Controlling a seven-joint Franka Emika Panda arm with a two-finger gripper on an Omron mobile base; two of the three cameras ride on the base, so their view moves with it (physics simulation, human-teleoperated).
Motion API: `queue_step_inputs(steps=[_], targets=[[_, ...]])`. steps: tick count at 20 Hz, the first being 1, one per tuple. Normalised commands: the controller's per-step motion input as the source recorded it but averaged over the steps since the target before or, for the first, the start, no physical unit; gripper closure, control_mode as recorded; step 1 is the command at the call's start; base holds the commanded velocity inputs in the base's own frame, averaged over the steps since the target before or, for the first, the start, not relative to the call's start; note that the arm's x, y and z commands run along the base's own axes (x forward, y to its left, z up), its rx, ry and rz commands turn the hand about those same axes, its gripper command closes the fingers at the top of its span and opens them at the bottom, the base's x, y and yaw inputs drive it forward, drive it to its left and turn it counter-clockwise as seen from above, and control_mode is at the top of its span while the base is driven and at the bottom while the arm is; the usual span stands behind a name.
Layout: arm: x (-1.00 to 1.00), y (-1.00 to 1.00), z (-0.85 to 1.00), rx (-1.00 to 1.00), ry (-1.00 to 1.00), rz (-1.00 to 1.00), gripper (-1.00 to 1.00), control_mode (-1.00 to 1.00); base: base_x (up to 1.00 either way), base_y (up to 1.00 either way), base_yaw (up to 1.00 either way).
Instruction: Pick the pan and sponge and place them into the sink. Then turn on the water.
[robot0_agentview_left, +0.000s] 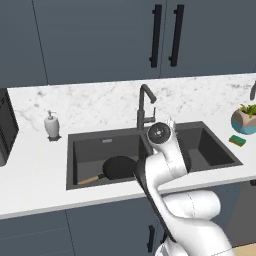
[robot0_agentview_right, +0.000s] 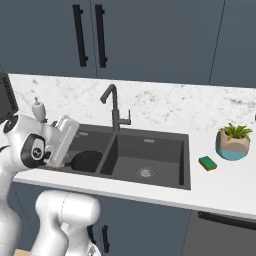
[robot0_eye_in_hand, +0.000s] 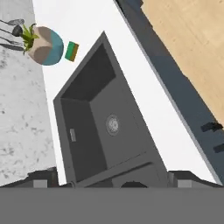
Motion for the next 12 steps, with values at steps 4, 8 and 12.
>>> queue_step_inputs(steps=[4,8,12], targets=[[-0.28,-1.00,0.38,0.23,0.00,-0.39,-1.00,-1.00,0.00,0.00,0.00],[-0.16,-1.00,0.35,0.32,0.00,-0.35,-1.00,-1.00,0.00,0.00,0.00],[-0.01,-1.00,0.11,0.32,0.01,-0.27,-1.00,-1.00,0.00,0.00,0.00]])
